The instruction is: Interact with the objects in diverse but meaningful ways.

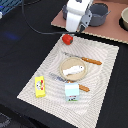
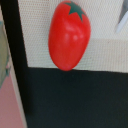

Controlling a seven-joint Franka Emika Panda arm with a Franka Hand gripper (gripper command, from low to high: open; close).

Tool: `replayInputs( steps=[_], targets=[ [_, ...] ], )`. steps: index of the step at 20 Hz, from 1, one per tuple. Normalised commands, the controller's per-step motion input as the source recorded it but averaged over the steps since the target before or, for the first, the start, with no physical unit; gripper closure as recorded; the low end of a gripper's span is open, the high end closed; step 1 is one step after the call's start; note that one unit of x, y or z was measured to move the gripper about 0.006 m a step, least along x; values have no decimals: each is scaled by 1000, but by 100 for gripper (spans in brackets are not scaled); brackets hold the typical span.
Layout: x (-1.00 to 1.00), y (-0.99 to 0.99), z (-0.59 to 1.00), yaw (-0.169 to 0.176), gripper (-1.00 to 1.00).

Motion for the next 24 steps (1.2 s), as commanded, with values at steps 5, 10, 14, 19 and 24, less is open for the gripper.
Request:
replayInputs(
  steps=[5,10,14,19,24],
  targets=[
    [-412,87,-239,-46,-100],
    [-169,0,-202,-39,-100],
    [-151,0,-262,-30,-100],
    [-211,0,-354,-25,-100],
    [-305,0,-463,-6,-100]
  ],
)
